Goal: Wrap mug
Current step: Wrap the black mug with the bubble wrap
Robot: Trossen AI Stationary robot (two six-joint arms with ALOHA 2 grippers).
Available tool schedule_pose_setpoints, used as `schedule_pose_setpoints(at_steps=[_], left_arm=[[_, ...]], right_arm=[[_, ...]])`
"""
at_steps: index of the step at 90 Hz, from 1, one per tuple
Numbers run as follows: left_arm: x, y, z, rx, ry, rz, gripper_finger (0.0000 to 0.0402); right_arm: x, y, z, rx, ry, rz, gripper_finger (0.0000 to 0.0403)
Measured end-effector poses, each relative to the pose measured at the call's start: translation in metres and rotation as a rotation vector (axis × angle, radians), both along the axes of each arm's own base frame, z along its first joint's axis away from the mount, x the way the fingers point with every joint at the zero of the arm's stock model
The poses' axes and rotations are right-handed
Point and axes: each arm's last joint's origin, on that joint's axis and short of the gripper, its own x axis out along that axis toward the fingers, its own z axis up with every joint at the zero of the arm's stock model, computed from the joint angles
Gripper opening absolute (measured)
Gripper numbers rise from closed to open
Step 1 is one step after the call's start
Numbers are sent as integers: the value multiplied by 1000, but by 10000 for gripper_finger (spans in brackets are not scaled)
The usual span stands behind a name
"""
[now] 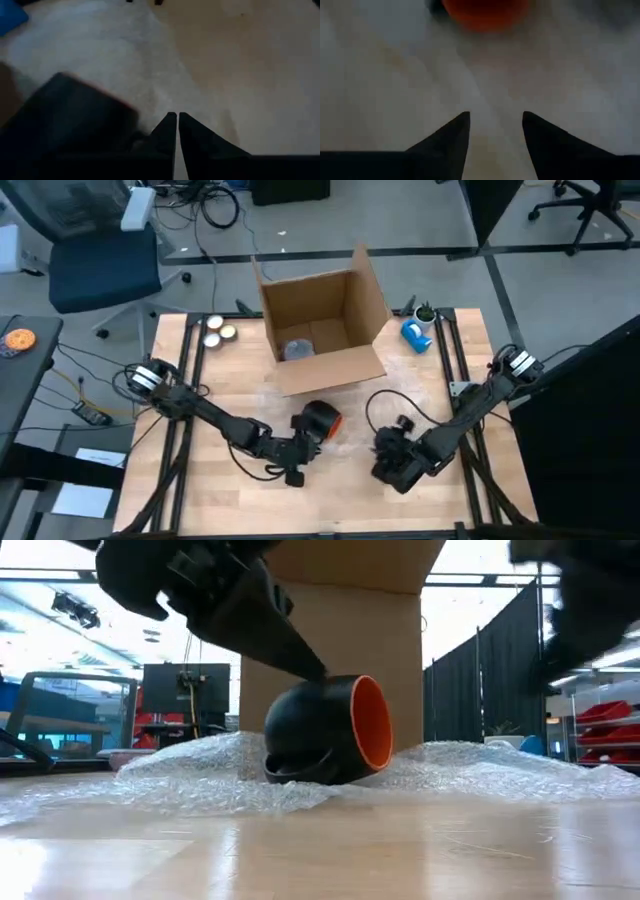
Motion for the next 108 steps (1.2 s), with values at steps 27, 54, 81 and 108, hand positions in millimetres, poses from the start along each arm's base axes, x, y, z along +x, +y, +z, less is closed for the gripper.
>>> schedule_pose_setpoints(at_steps=[27,54,81,108], left_arm=[[-28,1,-28,7,213,150,5],[-38,-1,-55,-45,153,206,5],[-40,-1,-67,-88,125,187,5],[-41,-4,-69,-166,201,107,5]], right_arm=[[45,-5,-32,42,-223,-30,158],[87,-32,-43,51,-392,-104,158],[97,-51,-40,65,-431,-165,127],[99,-56,-37,14,-436,-175,10]])
